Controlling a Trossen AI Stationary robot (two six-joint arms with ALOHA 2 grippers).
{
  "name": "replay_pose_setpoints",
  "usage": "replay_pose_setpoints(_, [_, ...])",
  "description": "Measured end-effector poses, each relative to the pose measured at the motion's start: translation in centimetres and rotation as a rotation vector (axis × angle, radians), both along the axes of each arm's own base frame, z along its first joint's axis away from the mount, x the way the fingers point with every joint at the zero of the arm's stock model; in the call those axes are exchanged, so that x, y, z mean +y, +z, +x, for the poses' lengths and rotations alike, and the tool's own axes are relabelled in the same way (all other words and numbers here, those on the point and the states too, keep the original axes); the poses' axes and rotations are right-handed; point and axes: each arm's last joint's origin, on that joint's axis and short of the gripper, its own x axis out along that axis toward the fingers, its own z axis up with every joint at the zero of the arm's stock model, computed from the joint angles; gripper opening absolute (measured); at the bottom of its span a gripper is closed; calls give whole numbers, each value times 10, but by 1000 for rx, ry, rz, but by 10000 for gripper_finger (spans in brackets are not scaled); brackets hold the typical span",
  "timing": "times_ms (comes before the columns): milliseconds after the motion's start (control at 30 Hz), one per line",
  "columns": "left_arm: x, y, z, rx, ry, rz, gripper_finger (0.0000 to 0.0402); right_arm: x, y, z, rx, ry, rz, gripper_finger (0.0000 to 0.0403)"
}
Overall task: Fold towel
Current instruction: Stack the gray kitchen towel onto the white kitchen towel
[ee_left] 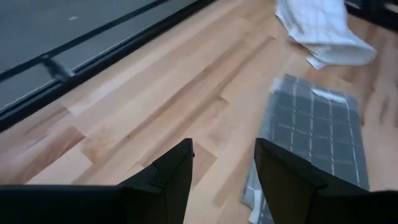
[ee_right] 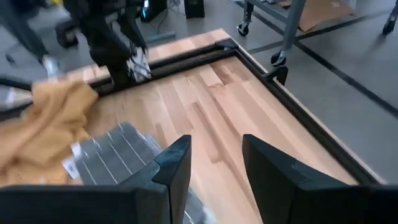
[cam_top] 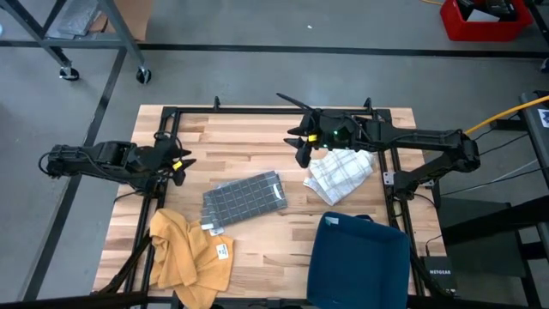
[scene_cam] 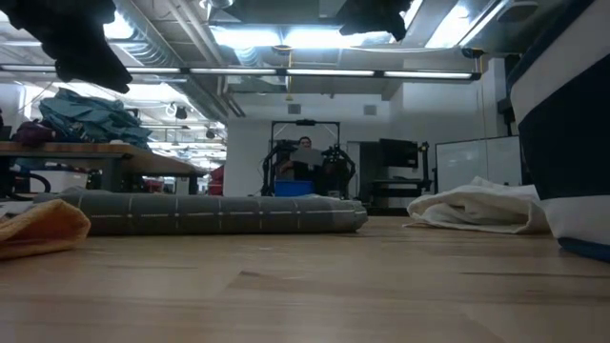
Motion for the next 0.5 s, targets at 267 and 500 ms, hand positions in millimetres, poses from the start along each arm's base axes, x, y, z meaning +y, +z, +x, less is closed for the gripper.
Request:
replay_pose_setpoints(267, [0, 0, 0, -4, 12, -1, 164, -1, -21, 21, 42, 25, 60, 147])
replay_pose_setpoints(500, [0, 0, 0, 4, 3, 10, 164, -1, -45, 37, 116, 98, 113, 147])
